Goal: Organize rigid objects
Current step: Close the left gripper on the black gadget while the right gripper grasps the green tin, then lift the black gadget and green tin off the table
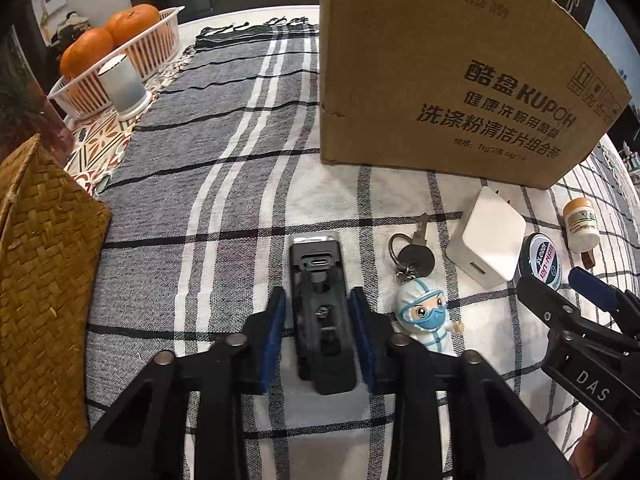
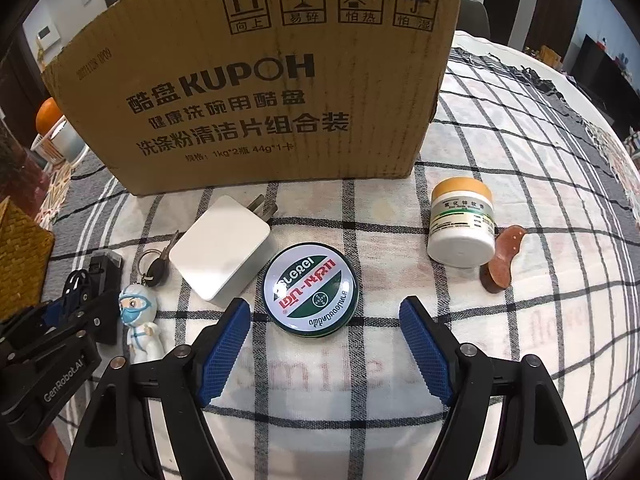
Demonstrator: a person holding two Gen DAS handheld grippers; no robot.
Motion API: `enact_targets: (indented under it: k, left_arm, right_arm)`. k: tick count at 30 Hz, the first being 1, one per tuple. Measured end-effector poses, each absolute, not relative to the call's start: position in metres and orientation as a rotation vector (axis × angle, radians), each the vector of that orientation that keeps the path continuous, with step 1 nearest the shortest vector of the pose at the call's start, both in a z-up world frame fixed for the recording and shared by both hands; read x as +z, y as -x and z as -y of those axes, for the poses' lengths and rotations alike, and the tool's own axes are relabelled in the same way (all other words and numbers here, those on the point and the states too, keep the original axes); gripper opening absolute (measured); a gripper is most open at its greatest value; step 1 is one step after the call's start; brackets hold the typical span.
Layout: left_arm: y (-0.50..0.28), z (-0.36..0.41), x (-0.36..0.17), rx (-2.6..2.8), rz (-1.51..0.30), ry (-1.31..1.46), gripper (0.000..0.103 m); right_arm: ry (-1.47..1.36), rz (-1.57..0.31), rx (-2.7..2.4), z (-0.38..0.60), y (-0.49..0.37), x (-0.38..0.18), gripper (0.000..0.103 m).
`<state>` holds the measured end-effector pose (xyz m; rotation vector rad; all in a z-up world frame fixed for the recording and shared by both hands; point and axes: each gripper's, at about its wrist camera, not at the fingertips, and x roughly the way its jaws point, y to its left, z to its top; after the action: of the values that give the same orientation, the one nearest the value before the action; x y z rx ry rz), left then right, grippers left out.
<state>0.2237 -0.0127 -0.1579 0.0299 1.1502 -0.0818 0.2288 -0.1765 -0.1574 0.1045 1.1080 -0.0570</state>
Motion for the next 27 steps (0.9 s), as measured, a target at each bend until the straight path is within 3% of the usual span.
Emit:
enact_targets:
  k: [2, 7, 18, 27]
  left_arm:
    - [-0.225, 0.012, -0.158, -0.083, -1.149, -0.031, 0.03]
    - [-0.223, 0.012, -0.157, -0.088, -1.144, -0.029, 0.03]
    - [-0.209, 0.017, -0.149, -0.109, -1.118, -0.033, 0.029]
    - [-0.209, 0.018, -0.149, -0.106, -1.119, -0.038, 0.029]
  right_arm:
    - [-0.102, -1.105, -0.053, 0.174, -0.227, -0.157, 0.072]
    - [-0.107, -1.108, -0.02, 0.175, -0.229, -0.16, 0.051]
    - [-0.09, -1.02, -0.006, 0.165, -0.215, -0.146, 0.05]
    - [-0.088, -1.055, 0.013, 0.167, -0.22, -0.155, 0.05]
